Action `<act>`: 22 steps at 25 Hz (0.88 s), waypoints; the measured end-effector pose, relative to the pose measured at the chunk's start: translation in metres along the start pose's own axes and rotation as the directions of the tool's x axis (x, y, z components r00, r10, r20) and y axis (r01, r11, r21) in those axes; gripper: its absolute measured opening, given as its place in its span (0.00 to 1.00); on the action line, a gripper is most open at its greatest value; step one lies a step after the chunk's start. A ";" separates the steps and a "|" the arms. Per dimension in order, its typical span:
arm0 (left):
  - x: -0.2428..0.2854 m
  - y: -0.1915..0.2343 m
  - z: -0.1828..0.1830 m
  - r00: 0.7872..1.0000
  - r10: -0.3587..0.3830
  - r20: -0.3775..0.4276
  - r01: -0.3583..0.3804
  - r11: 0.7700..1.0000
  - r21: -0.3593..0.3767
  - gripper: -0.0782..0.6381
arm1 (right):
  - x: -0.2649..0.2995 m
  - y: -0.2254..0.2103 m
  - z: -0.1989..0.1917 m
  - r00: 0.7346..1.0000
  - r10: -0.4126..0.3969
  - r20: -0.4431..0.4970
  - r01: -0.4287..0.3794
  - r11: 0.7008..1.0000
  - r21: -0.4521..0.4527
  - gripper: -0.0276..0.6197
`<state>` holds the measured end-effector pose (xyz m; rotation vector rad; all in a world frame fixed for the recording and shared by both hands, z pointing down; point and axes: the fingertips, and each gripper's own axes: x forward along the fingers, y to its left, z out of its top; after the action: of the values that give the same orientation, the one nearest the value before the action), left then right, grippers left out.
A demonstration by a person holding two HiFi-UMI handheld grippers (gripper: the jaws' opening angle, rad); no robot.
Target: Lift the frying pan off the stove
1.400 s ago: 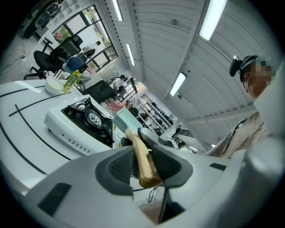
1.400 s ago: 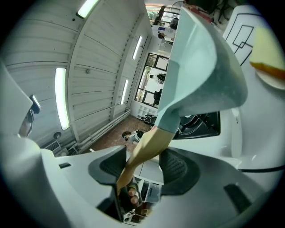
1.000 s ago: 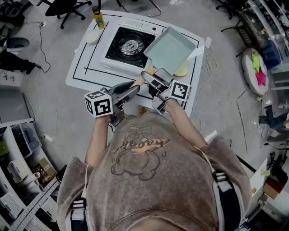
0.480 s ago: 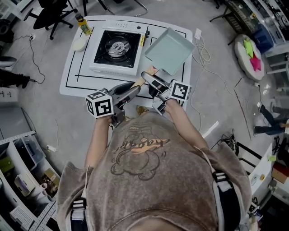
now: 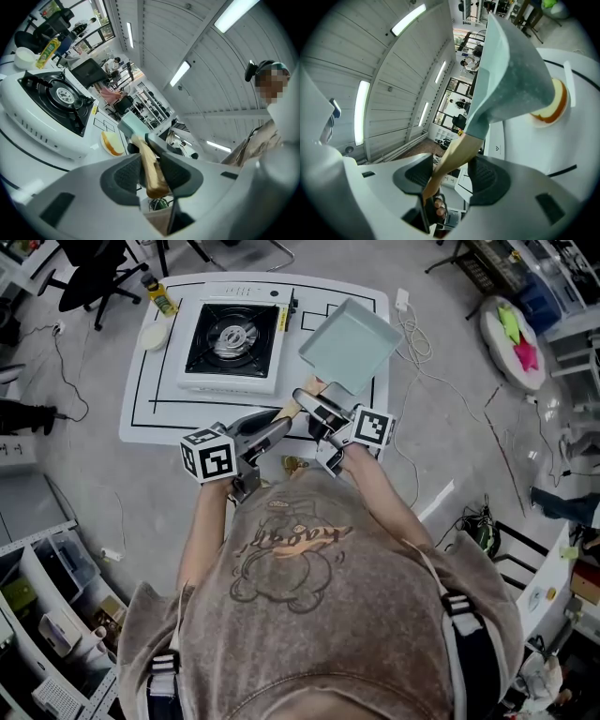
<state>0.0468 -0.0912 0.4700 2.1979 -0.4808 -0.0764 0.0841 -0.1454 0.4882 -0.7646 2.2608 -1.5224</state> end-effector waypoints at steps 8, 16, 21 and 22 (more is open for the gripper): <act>0.001 0.002 -0.004 1.000 -0.001 -0.010 0.001 1.000 -0.006 0.30 | -0.002 -0.005 -0.003 1.000 -0.005 0.000 0.005 1.000 0.008 0.41; 0.000 0.005 -0.004 1.000 -0.003 -0.009 0.003 1.000 -0.011 0.30 | 0.001 -0.002 -0.003 1.000 0.010 -0.011 -0.010 1.000 0.001 0.41; 0.001 0.005 -0.002 1.000 -0.004 -0.008 0.004 1.000 -0.007 0.30 | 0.003 -0.001 -0.001 1.000 0.026 -0.006 -0.026 1.000 0.001 0.40; 0.001 0.005 -0.002 1.000 -0.003 -0.007 0.003 1.000 -0.006 0.30 | 0.003 -0.001 -0.001 1.000 0.022 -0.005 -0.022 1.000 0.002 0.40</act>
<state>0.0463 -0.0928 0.4749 2.1923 -0.4722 -0.0717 0.0819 -0.1467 0.4897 -0.7335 2.2634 -1.5186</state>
